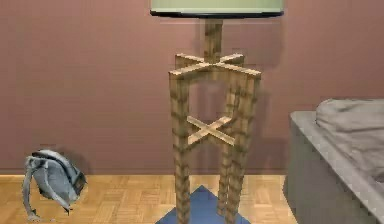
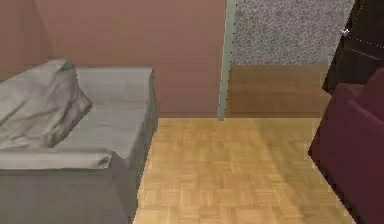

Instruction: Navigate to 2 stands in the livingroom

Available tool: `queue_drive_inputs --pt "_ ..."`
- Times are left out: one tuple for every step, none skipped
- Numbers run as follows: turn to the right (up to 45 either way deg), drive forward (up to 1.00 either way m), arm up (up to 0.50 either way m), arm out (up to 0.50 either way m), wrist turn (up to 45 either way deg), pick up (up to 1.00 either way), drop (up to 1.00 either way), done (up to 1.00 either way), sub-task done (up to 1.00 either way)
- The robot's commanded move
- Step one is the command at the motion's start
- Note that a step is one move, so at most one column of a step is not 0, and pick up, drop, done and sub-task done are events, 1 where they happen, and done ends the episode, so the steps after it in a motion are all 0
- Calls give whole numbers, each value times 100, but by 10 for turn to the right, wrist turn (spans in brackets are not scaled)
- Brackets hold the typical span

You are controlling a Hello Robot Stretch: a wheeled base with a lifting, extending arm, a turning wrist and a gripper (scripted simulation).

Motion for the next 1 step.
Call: queue_drive_inputs --pt "-450 0 0 0 0 0 0 0 0"
